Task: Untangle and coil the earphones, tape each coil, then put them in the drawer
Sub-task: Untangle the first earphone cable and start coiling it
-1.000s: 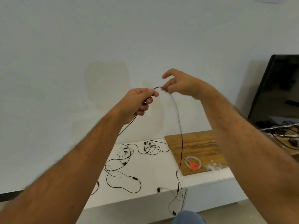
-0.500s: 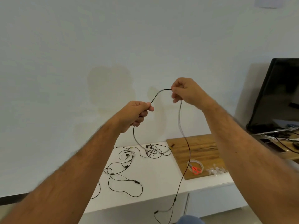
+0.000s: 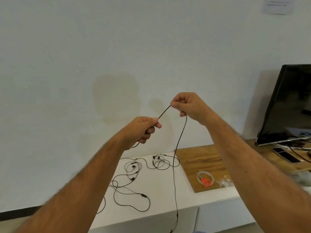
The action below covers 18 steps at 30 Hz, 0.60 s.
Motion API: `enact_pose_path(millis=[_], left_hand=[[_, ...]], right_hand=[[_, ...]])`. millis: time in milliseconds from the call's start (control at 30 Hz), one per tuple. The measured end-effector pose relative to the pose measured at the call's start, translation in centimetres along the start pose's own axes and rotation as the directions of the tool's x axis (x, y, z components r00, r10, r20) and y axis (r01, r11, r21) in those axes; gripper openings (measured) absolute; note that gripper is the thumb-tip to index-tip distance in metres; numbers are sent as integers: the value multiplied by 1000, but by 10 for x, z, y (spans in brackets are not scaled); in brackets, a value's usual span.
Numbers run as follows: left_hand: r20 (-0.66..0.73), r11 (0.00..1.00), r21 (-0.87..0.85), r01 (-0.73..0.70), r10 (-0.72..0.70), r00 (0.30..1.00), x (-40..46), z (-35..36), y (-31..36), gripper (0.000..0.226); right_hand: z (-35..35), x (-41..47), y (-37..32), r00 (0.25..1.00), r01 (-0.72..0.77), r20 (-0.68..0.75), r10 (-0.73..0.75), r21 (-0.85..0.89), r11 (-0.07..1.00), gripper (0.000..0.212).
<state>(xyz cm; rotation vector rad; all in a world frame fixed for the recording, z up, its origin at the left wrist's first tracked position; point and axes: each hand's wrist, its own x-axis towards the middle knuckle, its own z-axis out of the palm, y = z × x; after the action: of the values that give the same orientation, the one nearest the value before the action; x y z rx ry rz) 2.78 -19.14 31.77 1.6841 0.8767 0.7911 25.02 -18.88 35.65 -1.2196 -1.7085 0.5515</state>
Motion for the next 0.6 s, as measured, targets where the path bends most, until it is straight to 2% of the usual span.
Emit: enact_pose_path(millis=[67, 133, 233, 333, 400, 533, 600], left_hand=[[-9, 1000, -19, 12, -12, 1000, -1, -1, -6, 30], [-18, 999, -36, 13, -14, 1000, -2, 0, -10, 30], [-29, 997, -78, -18, 16, 999, -2, 3, -5, 31], [-12, 992, -116, -49, 48, 999, -3, 7, 3, 32], [4, 988, -142, -56, 57, 998, -4, 8, 4, 38], [-10, 978, -207, -27, 26, 1000, -8, 8, -1, 34], [-7, 973, -231, -4, 2, 1000, -12, 9, -7, 34]], right_hand=[[2, -2, 8, 991, -40, -125, 53, 98, 994, 11], [4, -6, 12, 987, -103, -99, 131, 244, 964, 11], [9, -13, 12, 980, -191, 130, 154, 361, 913, 5], [14, -19, 7, 938, -156, 343, 55, 277, 948, 20], [18, -20, 1, 921, -91, 389, 0, 215, 972, 23], [17, -18, -6, 952, 23, 298, -71, 162, 986, 6], [14, -17, -5, 978, 36, 198, -69, 168, 985, 6]])
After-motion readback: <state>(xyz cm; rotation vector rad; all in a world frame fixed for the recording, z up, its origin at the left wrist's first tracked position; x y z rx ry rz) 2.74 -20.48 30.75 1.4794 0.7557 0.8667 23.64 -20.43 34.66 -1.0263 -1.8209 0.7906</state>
